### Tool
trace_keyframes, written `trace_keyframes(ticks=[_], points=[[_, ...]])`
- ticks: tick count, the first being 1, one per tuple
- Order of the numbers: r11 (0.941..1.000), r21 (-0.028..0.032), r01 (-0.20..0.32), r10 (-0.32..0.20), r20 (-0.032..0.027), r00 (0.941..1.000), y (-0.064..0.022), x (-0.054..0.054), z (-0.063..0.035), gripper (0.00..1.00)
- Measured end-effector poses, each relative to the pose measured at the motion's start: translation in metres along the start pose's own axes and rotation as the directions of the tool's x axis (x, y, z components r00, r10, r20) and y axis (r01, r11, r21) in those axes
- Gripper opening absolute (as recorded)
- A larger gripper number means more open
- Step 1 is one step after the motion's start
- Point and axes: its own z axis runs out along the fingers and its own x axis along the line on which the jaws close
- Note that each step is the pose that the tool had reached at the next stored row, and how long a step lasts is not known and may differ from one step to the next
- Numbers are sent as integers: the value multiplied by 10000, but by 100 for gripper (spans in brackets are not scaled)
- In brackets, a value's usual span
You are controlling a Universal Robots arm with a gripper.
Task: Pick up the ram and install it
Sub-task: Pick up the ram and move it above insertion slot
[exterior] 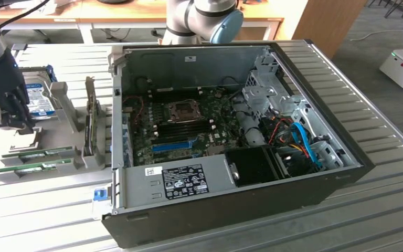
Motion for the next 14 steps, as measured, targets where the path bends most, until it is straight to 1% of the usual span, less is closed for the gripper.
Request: trace_keyframes(ticks=[7, 14], points=[[10000, -2, 0, 0, -1, 10000, 0, 0, 6, 24], [10000, -2, 0, 0, 0, 10000, -4, 2, 86, 24]])
